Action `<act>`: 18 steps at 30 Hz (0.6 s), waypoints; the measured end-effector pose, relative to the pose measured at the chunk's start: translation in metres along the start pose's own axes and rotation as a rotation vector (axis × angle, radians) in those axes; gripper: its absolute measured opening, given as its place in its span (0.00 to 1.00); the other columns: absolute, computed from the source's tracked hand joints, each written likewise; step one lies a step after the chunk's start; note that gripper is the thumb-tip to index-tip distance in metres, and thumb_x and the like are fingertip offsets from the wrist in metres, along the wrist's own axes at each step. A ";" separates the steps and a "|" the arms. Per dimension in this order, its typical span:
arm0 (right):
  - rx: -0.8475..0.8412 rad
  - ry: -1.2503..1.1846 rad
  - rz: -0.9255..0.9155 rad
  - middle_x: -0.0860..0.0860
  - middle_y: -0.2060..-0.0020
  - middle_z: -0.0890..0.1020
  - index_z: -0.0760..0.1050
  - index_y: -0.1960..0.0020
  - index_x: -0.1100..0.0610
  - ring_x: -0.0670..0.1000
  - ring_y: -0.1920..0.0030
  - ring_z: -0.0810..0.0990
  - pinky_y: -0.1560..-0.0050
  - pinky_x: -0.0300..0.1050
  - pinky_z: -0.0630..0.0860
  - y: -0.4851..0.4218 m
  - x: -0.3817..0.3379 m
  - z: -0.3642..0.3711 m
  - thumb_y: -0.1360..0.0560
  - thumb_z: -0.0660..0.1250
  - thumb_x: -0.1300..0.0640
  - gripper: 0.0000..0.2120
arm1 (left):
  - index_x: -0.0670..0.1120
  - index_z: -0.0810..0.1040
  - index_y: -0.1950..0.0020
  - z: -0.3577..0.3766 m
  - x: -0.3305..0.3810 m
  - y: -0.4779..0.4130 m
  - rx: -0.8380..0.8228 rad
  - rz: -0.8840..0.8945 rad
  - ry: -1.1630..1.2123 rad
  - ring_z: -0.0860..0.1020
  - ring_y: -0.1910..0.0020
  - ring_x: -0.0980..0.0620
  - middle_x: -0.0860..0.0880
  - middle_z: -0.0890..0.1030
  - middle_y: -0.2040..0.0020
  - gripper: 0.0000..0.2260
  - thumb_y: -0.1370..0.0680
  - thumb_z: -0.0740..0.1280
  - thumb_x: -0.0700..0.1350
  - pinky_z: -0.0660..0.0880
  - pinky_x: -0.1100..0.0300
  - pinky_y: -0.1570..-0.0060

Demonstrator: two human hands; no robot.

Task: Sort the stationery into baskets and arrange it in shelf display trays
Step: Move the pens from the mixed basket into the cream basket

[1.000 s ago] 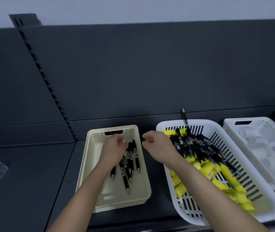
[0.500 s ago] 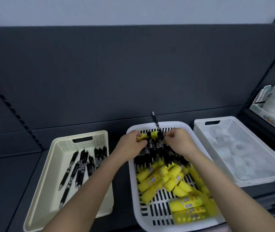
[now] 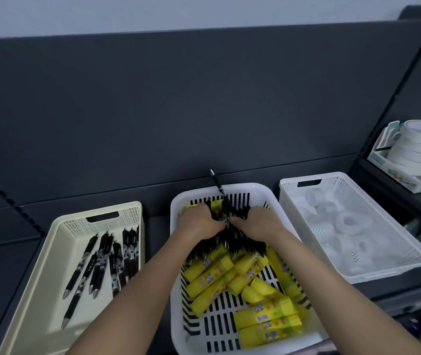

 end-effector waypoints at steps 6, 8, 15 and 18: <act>-0.045 -0.089 0.028 0.48 0.76 0.70 0.65 0.73 0.55 0.47 0.74 0.70 0.75 0.40 0.61 -0.006 0.003 0.001 0.29 0.67 0.46 0.20 | 0.41 0.79 0.47 0.006 -0.005 -0.003 -0.062 -0.029 0.098 0.81 0.52 0.47 0.44 0.83 0.52 0.15 0.29 0.70 0.50 0.77 0.52 0.52; -0.079 -0.100 0.034 0.48 0.75 0.71 0.67 0.71 0.55 0.47 0.73 0.71 0.75 0.40 0.63 -0.007 0.004 0.001 0.30 0.68 0.48 0.17 | 0.41 0.79 0.47 0.006 -0.006 -0.003 -0.092 -0.031 0.081 0.81 0.52 0.47 0.44 0.83 0.53 0.16 0.30 0.71 0.49 0.77 0.53 0.54; -0.051 -0.260 0.068 0.48 0.76 0.71 0.67 0.72 0.55 0.47 0.75 0.71 0.77 0.38 0.63 -0.003 0.006 0.008 0.31 0.69 0.50 0.17 | 0.44 0.74 0.58 0.018 -0.009 -0.004 -0.135 -0.077 0.090 0.77 0.61 0.50 0.49 0.77 0.61 0.12 0.30 0.71 0.51 0.72 0.59 0.63; 0.003 -0.382 0.107 0.50 0.75 0.73 0.67 0.71 0.56 0.49 0.74 0.72 0.74 0.37 0.65 -0.001 0.014 0.005 0.32 0.69 0.56 0.13 | 0.45 0.71 0.58 0.015 -0.012 -0.003 -0.065 -0.060 0.166 0.75 0.63 0.51 0.50 0.75 0.63 0.11 0.27 0.68 0.51 0.69 0.60 0.67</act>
Point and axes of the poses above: each hand's wrist, its own y-axis away from the middle knuckle, its own z-axis out of the palm, x = y × z, the point moved 10 cm from there along -y, towards the middle knuckle
